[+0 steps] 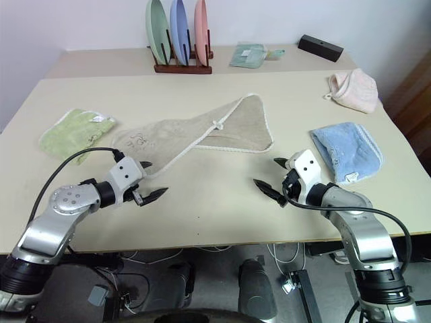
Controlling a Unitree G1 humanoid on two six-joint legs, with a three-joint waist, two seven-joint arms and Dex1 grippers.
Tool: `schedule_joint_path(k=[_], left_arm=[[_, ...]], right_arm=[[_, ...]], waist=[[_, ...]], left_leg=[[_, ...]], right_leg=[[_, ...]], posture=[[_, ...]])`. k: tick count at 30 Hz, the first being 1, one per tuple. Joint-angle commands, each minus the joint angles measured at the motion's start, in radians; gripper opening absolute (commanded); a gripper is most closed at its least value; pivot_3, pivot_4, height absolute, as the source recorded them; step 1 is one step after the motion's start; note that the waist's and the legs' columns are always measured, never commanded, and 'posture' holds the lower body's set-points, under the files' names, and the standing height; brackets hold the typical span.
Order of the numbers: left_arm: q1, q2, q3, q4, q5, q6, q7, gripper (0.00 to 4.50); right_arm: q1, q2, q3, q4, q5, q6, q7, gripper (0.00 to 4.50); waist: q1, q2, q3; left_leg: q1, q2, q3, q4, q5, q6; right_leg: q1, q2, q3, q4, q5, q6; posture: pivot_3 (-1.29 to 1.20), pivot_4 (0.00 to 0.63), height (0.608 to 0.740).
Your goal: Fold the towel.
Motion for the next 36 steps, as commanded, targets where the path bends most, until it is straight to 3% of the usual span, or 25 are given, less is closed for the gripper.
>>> schedule_joint_path(k=[1, 9, 10, 12, 19, 23, 29, 33, 36], left_arm=[[-0.028, 0.02, 0.005, 0.074, 0.048, -0.021, 0.01, 4.42], [-0.146, -0.04, -0.031, 0.257, 0.067, -0.084, 0.004, 4.42], [-0.157, -0.042, -0.034, 0.28, 0.072, -0.097, 0.005, 4.19], [-0.168, -0.044, -0.036, 0.308, 0.078, -0.122, 0.007, 3.59], [-0.174, -0.048, -0.032, 0.355, 0.091, -0.192, 0.012, 0.12], [-0.174, -0.054, -0.016, 0.331, 0.084, -0.251, 0.011, 0.05], [-0.087, -0.085, 0.022, 0.025, -0.084, -0.158, -0.063, 0.05], [0.08, 0.01, 0.082, -0.118, -0.137, -0.105, -0.14, 0.05], [0.197, 0.09, 0.178, -0.069, -0.108, -0.139, -0.152, 0.05]], right_arm=[[-0.032, 0.009, 0.008, -0.027, -0.002, -0.008, -0.01, 4.5], [-0.047, 0.028, 0.033, -0.025, -0.011, -0.016, -0.027, 4.5], [-0.04, 0.029, 0.03, -0.031, -0.011, -0.016, -0.029, 4.5], [-0.029, 0.03, 0.027, -0.043, -0.011, -0.013, -0.034, 4.5], [-0.014, 0.028, 0.022, -0.061, -0.009, -0.008, -0.05, 4.5], [-0.014, 0.022, 0.022, -0.062, -0.014, -0.015, -0.052, 4.5], [-0.094, 0.013, 0.039, 0.008, -0.083, -0.062, -0.072, 4.5], [-0.174, -0.004, 0.056, 0.088, -0.159, -0.12, -0.085, 4.5], [-0.232, -0.011, 0.062, 0.153, -0.201, -0.173, -0.086, 4.5]], waist=[[0.0, 0.0, 0.0], [0.004, 0.001, -0.001], [0.004, 0.001, -0.001], [0.004, 0.001, -0.001], [-0.003, 0.001, -0.001], [-0.002, 0.001, -0.001], [-0.001, 0.001, -0.001], [-0.013, 0.002, -0.001], [-0.021, 0.003, 0.0]], left_leg=[[0.0, 0.0, 0.0, 0.0, 0.0, 0.0], [0.001, 0.0, 0.0, 0.001, 0.0, 0.0], [0.001, 0.0, 0.0, 0.001, 0.0, 0.0], [0.001, 0.0, 0.0, 0.001, 0.0, 0.0], [0.002, 0.0, 0.0, 0.0, 0.0, 0.0], [0.002, 0.0, 0.0, 0.0, 0.0, 0.0], [0.0, 0.0, 0.0, 0.001, 0.0, 0.0], [0.0, 0.001, 0.0, -0.001, 0.0, 0.0], [0.0, 0.001, 0.001, -0.001, 0.0, 0.0]], right_leg=[[0.0, 0.0, 0.0, 0.0, 0.0, 0.0], [0.001, 0.0, 0.0, 0.001, 0.0, 0.0], [0.001, 0.0, 0.0, 0.001, 0.0, 0.0], [0.001, 0.0, 0.0, 0.001, 0.0, 0.0], [0.001, 0.0, 0.0, 0.002, 0.0, 0.0], [0.001, 0.0, 0.0, 0.002, 0.0, 0.0], [0.0, 0.0, 0.0, 0.001, 0.0, 0.0], [-0.001, 0.0, 0.0, 0.001, 0.0, 0.0], [-0.001, 0.001, 0.0, 0.002, 0.0, 0.0]], posture=[[0.0, 0.15, 0.74], [0.0, 0.15, 0.74], [0.0, 0.15, 0.74], [0.0, 0.15, 0.74], [0.0, 0.15, 0.74], [0.0, 0.15, 0.74], [0.0, 0.15, 0.74], [0.0, 0.15, 0.74], [0.0, 0.15, 0.74]])
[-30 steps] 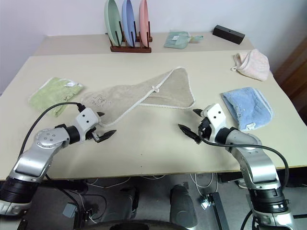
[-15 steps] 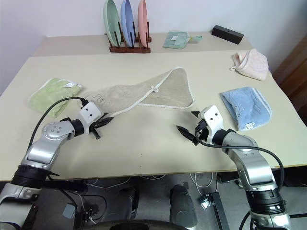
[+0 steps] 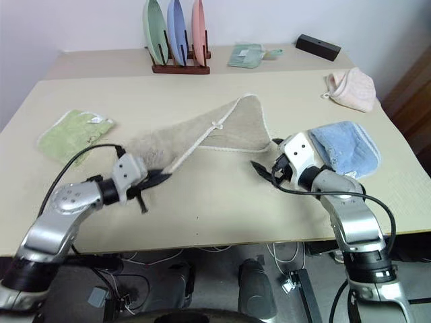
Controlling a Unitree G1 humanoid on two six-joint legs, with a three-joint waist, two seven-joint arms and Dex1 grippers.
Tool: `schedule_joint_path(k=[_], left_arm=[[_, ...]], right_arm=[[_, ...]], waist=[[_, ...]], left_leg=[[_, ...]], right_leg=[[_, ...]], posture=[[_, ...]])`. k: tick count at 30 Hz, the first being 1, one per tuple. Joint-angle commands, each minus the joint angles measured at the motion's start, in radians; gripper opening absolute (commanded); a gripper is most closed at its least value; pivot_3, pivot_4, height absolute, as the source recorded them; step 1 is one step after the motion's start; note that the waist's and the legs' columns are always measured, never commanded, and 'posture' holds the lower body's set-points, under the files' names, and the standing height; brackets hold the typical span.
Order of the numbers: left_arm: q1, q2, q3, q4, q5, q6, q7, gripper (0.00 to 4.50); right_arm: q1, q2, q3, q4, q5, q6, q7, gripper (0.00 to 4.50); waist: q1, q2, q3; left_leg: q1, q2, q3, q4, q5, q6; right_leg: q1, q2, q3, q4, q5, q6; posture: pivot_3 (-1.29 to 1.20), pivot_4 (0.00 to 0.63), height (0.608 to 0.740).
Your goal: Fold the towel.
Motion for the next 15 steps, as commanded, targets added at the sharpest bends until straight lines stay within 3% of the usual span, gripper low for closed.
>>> schedule_joint_path(k=[1, 8, 15], left_arm=[[0.071, 0.074, 0.14, 0.074, 0.033, -0.05, 0.004, 0.05], [0.061, 0.094, 0.231, 0.244, 0.072, -0.141, 0.064, 0.05], [0.011, 0.068, 0.205, 0.279, 0.093, -0.154, 0.081, 0.05]], right_arm=[[-0.063, -0.015, -0.006, 0.048, -0.042, -0.078, -0.002, 4.5], [-0.175, -0.035, 0.097, 0.239, -0.218, -0.248, -0.011, 4.5], [-0.34, -0.04, 0.225, 0.529, -0.455, -0.513, -0.116, 4.5]], waist=[[-0.002, 0.0, 0.0], [0.0, 0.0, 0.0], [-0.008, 0.001, 0.0]], left_leg=[[0.0, 0.0, 0.0, 0.0, 0.0, 0.0], [0.0, 0.0, 0.0, 0.001, 0.0, 0.0], [-0.001, 0.0, 0.0, 0.0, 0.0, 0.0]], right_leg=[[0.0, 0.0, 0.0, 0.0, 0.0, 0.0], [0.001, 0.0, 0.0, -0.002, -0.001, -0.001], [0.0, 0.0, 0.0, -0.001, 0.0, 0.0]], posture=[[0.0, 0.15, 0.74], [0.0, 0.15, 0.74], [0.0, 0.15, 0.74]])
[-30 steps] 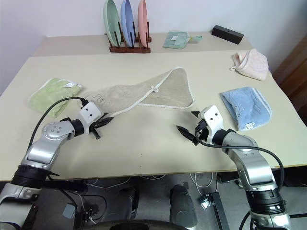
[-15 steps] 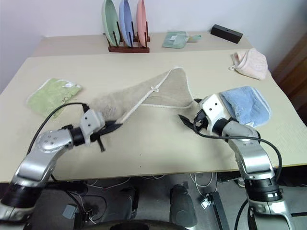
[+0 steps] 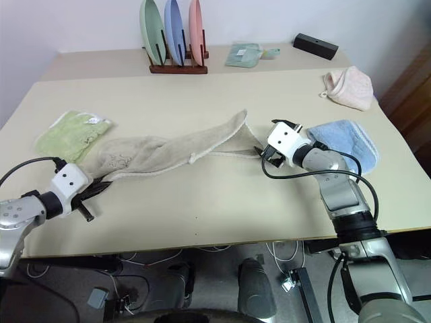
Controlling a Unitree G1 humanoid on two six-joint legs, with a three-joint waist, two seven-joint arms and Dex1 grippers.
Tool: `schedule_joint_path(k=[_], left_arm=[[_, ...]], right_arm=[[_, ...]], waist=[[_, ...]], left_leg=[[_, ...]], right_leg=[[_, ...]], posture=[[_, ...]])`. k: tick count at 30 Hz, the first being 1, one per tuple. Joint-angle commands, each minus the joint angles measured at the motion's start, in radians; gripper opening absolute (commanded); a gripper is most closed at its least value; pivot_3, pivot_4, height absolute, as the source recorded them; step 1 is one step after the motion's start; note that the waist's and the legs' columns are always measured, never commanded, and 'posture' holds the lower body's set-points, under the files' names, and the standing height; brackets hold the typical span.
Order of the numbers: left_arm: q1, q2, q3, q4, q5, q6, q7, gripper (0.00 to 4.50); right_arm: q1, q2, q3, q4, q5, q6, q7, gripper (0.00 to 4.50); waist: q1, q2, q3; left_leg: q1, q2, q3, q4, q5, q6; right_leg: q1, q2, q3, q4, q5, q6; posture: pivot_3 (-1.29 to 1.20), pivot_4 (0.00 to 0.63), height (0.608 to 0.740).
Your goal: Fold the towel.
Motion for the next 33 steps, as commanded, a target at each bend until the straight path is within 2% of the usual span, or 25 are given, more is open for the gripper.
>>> schedule_joint_path(k=[1, 9, 17, 20, 21, 27, 33], left_arm=[[-0.022, -0.004, -0.002, 0.015, 0.015, -0.025, 0.009, 0.05], [-0.038, -0.018, -0.041, 0.046, 0.031, -0.043, 0.0, 0.05], [0.012, -0.028, -0.042, 0.02, 0.045, -0.054, 0.009, 0.05], [0.035, -0.034, -0.029, -0.002, 0.043, -0.046, 0.025, 0.0], [0.046, -0.035, -0.023, -0.01, 0.04, -0.044, 0.029, 0.0], [0.07, -0.039, -0.012, -0.028, 0.036, -0.04, 0.036, 0.0], [0.008, -0.05, -0.007, 0.001, 0.016, -0.035, 0.036, 0.0]], right_arm=[[-0.094, -0.008, 0.046, 0.131, -0.112, -0.149, -0.073, 4.5], [-0.421, 0.061, 0.261, 0.565, -0.38, -0.462, -0.222, 4.5], [-0.64, 0.173, 0.447, 0.888, -0.59, -0.559, -0.391, 4.5], [-0.668, 0.199, 0.458, 0.946, -0.601, -0.541, -0.416, 3.74], [-0.673, 0.201, 0.458, 0.957, -0.604, -0.531, -0.432, 3.32], [-0.663, 0.173, 0.447, 0.971, -0.6, -0.528, -0.477, 0.17], [-0.62, 0.094, 0.399, 0.917, -0.552, -0.566, -0.471, 0.07]], waist=[[-0.003, 0.0, 0.0], [-0.012, 0.001, 0.001], [-0.026, 0.001, 0.001], [-0.027, 0.001, 0.001], [-0.027, 0.001, 0.001], [-0.027, 0.002, 0.001], [-0.025, 0.002, 0.001]], left_leg=[[0.0, 0.0, 0.0, 0.0, 0.0, 0.0], [0.0, 0.0, 0.001, -0.001, 0.0, 0.0], [0.0, 0.0, 0.0, -0.002, 0.0, 0.0], [0.0, 0.0, 0.0, -0.003, 0.0, 0.0], [0.0, 0.0, 0.0, -0.003, 0.0, 0.0], [0.001, 0.0, 0.0, -0.003, 0.0, 0.0], [0.0, 0.0, 0.0, -0.002, 0.0, 0.0]], right_leg=[[0.0, 0.0, 0.0, 0.0, 0.0, 0.0], [-0.001, 0.0, 0.0, 0.001, 0.0, 0.0], [-0.002, 0.0, 0.001, 0.002, 0.0, -0.001], [-0.002, 0.0, 0.001, 0.003, 0.0, -0.001], [-0.002, 0.0, 0.001, 0.003, 0.0, -0.001], [-0.003, 0.0, 0.001, 0.004, 0.0, -0.001], [-0.003, 0.0, 0.001, 0.004, 0.0, -0.001]], posture=[[0.0, 0.15, 0.74], [0.0, 0.15, 0.74], [0.0, 0.15, 0.74], [0.0, 0.15, 0.74], [0.0, 0.15, 0.74], [0.0, 0.15, 0.74], [0.0, 0.15, 0.74]])
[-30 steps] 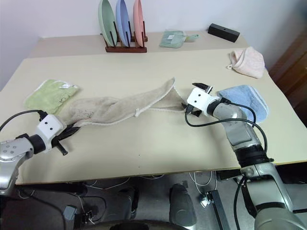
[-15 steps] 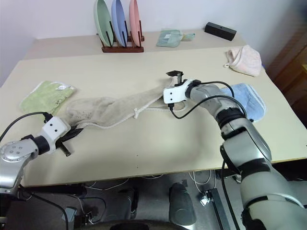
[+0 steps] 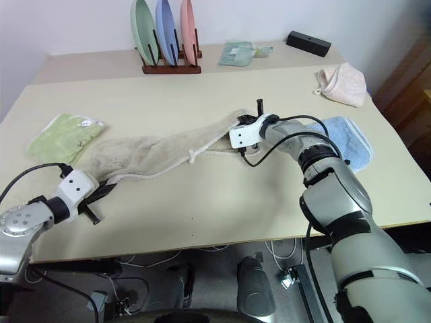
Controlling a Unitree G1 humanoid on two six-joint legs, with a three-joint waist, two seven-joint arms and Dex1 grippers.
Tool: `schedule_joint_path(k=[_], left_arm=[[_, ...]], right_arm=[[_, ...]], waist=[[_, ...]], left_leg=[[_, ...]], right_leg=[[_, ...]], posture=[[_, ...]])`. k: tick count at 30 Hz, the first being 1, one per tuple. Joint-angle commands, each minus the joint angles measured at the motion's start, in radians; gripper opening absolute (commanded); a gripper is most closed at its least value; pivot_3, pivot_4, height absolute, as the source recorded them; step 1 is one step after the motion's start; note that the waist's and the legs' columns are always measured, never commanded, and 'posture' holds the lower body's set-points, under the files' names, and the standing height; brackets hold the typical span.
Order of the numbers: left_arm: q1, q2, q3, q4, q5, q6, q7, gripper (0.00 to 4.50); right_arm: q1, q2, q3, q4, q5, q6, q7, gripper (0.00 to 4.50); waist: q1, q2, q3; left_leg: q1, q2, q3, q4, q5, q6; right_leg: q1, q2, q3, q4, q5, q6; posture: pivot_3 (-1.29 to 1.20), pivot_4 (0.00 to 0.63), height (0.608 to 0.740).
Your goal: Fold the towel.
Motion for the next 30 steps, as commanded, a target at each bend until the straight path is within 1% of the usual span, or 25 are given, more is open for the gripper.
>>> schedule_joint_path(k=[1, 5, 9, 12, 15, 16, 19, 20, 22, 24, 26, 28, 29, 30], left_arm=[[-0.038, -0.004, 0.013, 0.011, -0.022, 0.001, -0.004, 0.0], [-0.184, -0.028, 0.023, 0.055, -0.056, 0.004, 0.022, 0.0], [-0.445, -0.055, -0.016, 0.203, -0.012, -0.041, 0.077, 0.0], [-0.716, -0.096, -0.044, 0.399, 0.047, -0.102, 0.171, 0.0], [-1.034, -0.13, -0.045, 0.671, 0.096, -0.212, 0.304, 0.0], [-1.117, -0.136, -0.041, 0.747, 0.103, -0.243, 0.337, 0.0], [-1.267, -0.13, -0.027, 0.903, 0.101, -0.311, 0.372, 0.0], [-1.289, -0.125, -0.024, 0.932, 0.091, -0.319, 0.36, 0.0], [-1.277, -0.11, -0.025, 0.94, 0.069, -0.329, 0.294, 0.0], [-1.2, -0.095, -0.027, 0.884, 0.037, -0.314, 0.197, 0.0], [-1.063, -0.076, -0.025, 0.773, 0.003, -0.288, 0.112, 0.0], [-0.91, -0.053, -0.024, 0.631, -0.042, -0.196, 0.034, 0.0], [-0.824, -0.037, -0.025, 0.551, -0.052, -0.173, 0.002, 0.0], [-0.747, -0.021, -0.025, 0.478, -0.063, -0.145, -0.026, 0.0]], right_arm=[[0.018, -0.07, -0.062, -0.068, 0.055, -0.026, 0.002, 0.07], [0.083, -0.171, -0.135, -0.214, 0.121, -0.032, 0.056, 0.07], [0.101, -0.255, -0.208, -0.342, 0.16, 0.026, 0.107, 0.07], [0.035, -0.294, -0.231, -0.347, 0.136, 0.07, 0.09, 0.07], [-0.098, -0.322, -0.261, -0.32, 0.118, 0.123, 0.036, 0.07], [-0.134, -0.328, -0.268, -0.316, 0.118, 0.134, 0.023, 0.07], [-0.183, -0.341, -0.293, -0.342, 0.143, 0.13, 0.03, 0.07], [-0.182, -0.345, -0.306, -0.36, 0.16, 0.126, 0.044, 0.07], [-0.145, -0.349, -0.348, -0.426, 0.229, 0.122, 0.111, 0.07], [-0.063, -0.359, -0.388, -0.527, 0.317, 0.132, 0.219, 0.07], [0.08, -0.376, -0.426, -0.693, 0.435, 0.176, 0.367, 0.07], [0.241, -0.402, -0.453, -0.869, 0.533, 0.25, 0.493, 0.07], [0.328, -0.418, -0.468, -0.959, 0.573, 0.301, 0.547, 0.07], [0.445, -0.442, -0.489, -1.073, 0.644, 0.388, 0.619, 0.07]], waist=[[-0.001, 0.0, 0.0], [0.005, 0.0, 0.0], [0.0, 0.001, 0.0], [0.0, 0.0, 0.0], [-0.002, 0.0, 0.001], [-0.004, -0.001, 0.002], [-0.007, -0.001, 0.001], [-0.006, -0.001, 0.001], [-0.008, 0.0, 0.0], [-0.009, 0.0, 0.0], [-0.009, 0.0, 0.001], [-0.007, 0.0, 0.001], [-0.007, 0.0, 0.001], [-0.005, 0.0, 0.001]], left_leg=[[0.0, 0.0, 0.0, 0.0, 0.0, 0.0], [0.0, 0.0, 0.0, 0.001, 0.0, 0.0], [-0.001, -0.001, 0.0, 0.002, 0.0, 0.0], [-0.001, -0.001, -0.001, 0.003, 0.0, 0.0], [-0.002, -0.002, 0.0, 0.003, 0.0, 0.0], [-0.002, -0.002, 0.0, 0.003, 0.0, 0.0], [-0.007, -0.002, 0.001, 0.001, 0.001, -0.001], [-0.007, -0.002, 0.002, -0.001, 0.001, -0.001], [-0.006, -0.002, 0.003, -0.004, 0.002, -0.003], [-0.006, -0.002, 0.004, -0.005, 0.002, -0.003], [-0.007, -0.002, 0.004, -0.004, 0.002, -0.003], [-0.01, -0.002, 0.004, -0.002, 0.002, -0.003], [-0.014, -0.002, 0.003, 0.002, 0.001, -0.001], [-0.016, -0.002, 0.003, 0.004, 0.001, -0.001]], right_leg=[[0.0, 0.0, 0.0, 0.0, 0.0, 0.0], [0.0, 0.0, 0.0, 0.0, 0.0, 0.0], [0.0, 0.0, 0.0, 0.001, 0.0, 0.0], [0.0, 0.0, 0.0, 0.002, 0.0, 0.0], [-0.001, 0.0, 0.0, 0.001, 0.0, 0.001], [-0.001, -0.001, 0.001, 0.001, 0.0, 0.001], [-0.009, -0.001, 0.001, 0.001, 0.0, 0.002], [-0.01, -0.001, 0.001, 0.0, 0.0, 0.002], [-0.01, -0.001, 0.001, -0.003, -0.001, 0.003], [-0.011, -0.002, 0.001, -0.003, -0.001, 0.003], [-0.011, -0.002, 0.001, -0.003, -0.001, 0.003], [-0.013, -0.002, 0.001, 0.0, -0.001, 0.003], [-0.015, -0.002, 0.001, 0.004, -0.001, 0.003], [-0.017, -0.002, 0.001, 0.005, -0.001, 0.003]], posture=[[0.0, 0.15, 0.74], [0.0, 0.15, 0.74], [0.0, 0.15, 0.74], [0.0, 0.15, 0.74], [0.0, 0.15, 0.74], [0.0, 0.15, 0.74], [0.0, 0.15, 0.74], [0.0, 0.15, 0.74], [0.0, 0.15, 0.74], [0.0, 0.15, 0.74], [0.0, 0.15, 0.74], [0.0, 0.15, 0.74], [0.0, 0.15, 0.74], [0.0, 0.15, 0.74]])
